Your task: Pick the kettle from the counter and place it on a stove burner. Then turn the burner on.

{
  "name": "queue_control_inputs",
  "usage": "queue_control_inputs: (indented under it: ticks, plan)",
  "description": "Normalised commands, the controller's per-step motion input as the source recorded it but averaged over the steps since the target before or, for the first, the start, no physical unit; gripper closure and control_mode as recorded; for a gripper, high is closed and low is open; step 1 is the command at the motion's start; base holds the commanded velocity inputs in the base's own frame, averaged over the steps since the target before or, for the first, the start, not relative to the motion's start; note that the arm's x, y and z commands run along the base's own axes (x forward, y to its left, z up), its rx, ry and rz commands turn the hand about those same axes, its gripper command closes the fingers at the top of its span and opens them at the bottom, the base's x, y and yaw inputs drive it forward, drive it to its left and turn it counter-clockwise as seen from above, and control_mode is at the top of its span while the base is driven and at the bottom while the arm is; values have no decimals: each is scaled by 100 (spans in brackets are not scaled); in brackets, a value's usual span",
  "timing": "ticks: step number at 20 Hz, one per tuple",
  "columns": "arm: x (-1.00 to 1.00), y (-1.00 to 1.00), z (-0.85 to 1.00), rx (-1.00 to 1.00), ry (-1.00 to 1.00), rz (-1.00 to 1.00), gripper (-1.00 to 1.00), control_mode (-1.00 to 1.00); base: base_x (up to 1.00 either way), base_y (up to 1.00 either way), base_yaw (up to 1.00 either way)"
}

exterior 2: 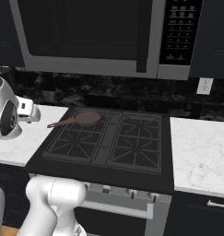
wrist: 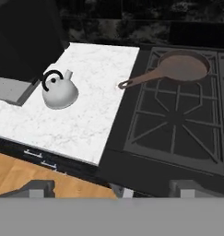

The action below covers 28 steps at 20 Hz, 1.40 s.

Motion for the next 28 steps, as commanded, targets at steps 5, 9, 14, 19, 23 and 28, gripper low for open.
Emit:
queue_control_inputs:
  ticks: [5, 9, 14, 19, 23, 28]
  plan:
    - [-46, 100, 0, 0, -16, 9, -100, -100, 0, 0, 0]
    - [-13, 100, 0, 0, -3, 9, -100, -100, 0, 0, 0]
    - [15, 85, 0, -3, 6, 4, -100, -100, 0, 0, 0]
    - [48, 65, 0, -3, 9, 0, -100, -100, 0, 0, 0]
    - [59, 26, -6, -1, 15, -1, -100, -100, 0, 0, 0]
    - [22, 0, -2, 0, 13, 0, -100, -100, 0, 0, 0]
